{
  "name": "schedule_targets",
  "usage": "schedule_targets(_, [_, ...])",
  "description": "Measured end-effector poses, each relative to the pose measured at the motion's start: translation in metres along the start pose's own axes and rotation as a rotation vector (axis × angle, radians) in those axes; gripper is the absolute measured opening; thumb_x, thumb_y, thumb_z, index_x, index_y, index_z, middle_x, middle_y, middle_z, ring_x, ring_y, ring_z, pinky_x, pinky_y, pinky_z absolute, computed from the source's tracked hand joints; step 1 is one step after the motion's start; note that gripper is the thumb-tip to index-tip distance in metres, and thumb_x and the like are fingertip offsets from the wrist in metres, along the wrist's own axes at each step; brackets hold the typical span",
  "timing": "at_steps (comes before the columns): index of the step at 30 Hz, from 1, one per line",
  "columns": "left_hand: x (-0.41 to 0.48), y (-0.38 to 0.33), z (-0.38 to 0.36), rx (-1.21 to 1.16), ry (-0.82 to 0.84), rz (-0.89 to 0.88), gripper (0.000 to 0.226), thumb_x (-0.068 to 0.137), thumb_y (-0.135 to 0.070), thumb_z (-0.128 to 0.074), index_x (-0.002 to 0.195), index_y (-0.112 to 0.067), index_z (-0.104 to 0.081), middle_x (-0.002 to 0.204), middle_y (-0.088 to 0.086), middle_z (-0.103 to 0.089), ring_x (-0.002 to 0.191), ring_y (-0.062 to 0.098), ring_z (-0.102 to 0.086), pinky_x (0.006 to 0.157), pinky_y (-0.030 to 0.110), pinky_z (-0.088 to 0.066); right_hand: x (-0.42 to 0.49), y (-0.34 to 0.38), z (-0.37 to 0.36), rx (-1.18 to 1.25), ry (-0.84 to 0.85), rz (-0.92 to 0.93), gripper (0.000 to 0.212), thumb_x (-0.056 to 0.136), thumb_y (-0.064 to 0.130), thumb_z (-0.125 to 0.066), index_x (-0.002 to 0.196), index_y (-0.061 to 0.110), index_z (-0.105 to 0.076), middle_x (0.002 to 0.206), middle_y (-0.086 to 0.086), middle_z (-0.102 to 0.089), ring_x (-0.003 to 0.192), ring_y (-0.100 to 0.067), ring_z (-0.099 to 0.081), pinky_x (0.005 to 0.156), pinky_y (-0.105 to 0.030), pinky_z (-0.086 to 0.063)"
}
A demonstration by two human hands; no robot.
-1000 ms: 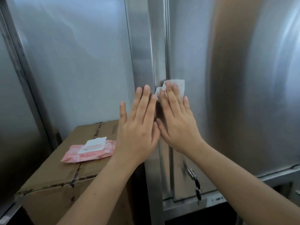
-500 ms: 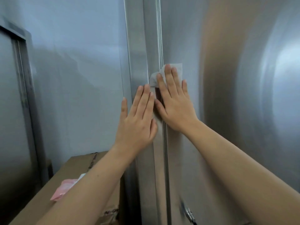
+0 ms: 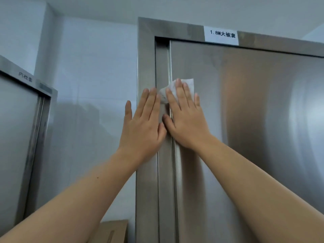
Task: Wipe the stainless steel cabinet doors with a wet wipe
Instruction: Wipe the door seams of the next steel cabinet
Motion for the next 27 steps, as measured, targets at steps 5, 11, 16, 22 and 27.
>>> schedule_targets(5, [0.024,0.001,-0.002,0.004,-0.010,0.063,0.067,0.087,-0.034,-0.007,0.148,-0.007,-0.012,0.157,0.005,-0.003,0.144,0.017,0.004,0.113,0.048,0.000,0.045,-0.011,0.009,-0.034,-0.044,-0.012,0.067,0.097,0.038,-0.036,0.150,0.018,0.000,0.156,-0.009,0.015,0.143,-0.020,0.015,0.111,-0.037,0.012])
schedule_targets(11, [0.023,0.000,0.004,0.013,-0.092,0.025,0.066,0.085,-0.032,-0.020,0.142,-0.001,-0.032,0.151,0.013,-0.025,0.141,0.026,-0.019,0.108,0.055,-0.020,0.093,-0.019,0.020,0.007,-0.047,-0.081,0.065,0.096,0.034,-0.038,0.150,0.017,-0.006,0.157,-0.010,0.012,0.144,-0.022,0.011,0.112,-0.039,0.009])
schedule_targets(16, [0.022,-0.001,0.008,0.018,-0.147,0.010,0.064,0.082,-0.030,-0.028,0.135,0.003,-0.044,0.145,0.016,-0.036,0.134,0.032,-0.032,0.103,0.058,-0.025,0.120,-0.013,0.024,0.027,-0.080,-0.154,0.059,0.098,0.030,-0.030,0.150,0.012,-0.008,0.156,-0.011,0.014,0.143,-0.023,0.012,0.113,-0.039,0.009])
schedule_targets(22, [0.023,-0.002,0.009,0.028,-0.138,0.012,0.064,0.083,-0.031,-0.027,0.137,0.001,-0.041,0.146,0.013,-0.033,0.136,0.030,-0.029,0.104,0.055,-0.020,0.096,-0.011,0.017,-0.069,-0.134,-0.087,0.059,0.098,0.031,-0.030,0.150,0.012,-0.009,0.156,-0.014,0.011,0.144,-0.023,0.010,0.111,-0.037,0.010])
schedule_targets(27, [0.023,-0.001,0.009,0.014,-0.150,0.021,0.063,0.084,-0.030,-0.027,0.137,0.001,-0.041,0.147,0.013,-0.033,0.135,0.031,-0.029,0.104,0.055,-0.018,0.106,-0.010,0.019,-0.135,-0.097,-0.138,0.061,0.098,0.030,-0.028,0.150,0.008,-0.004,0.154,-0.020,0.013,0.143,-0.030,0.012,0.113,-0.039,0.009])
Point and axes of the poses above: each hand's wrist, its own x-axis towards the middle knuckle, its own z-axis out of the back of the hand, y = z × x, the point moved 7 cm from there along x, towards the middle knuckle
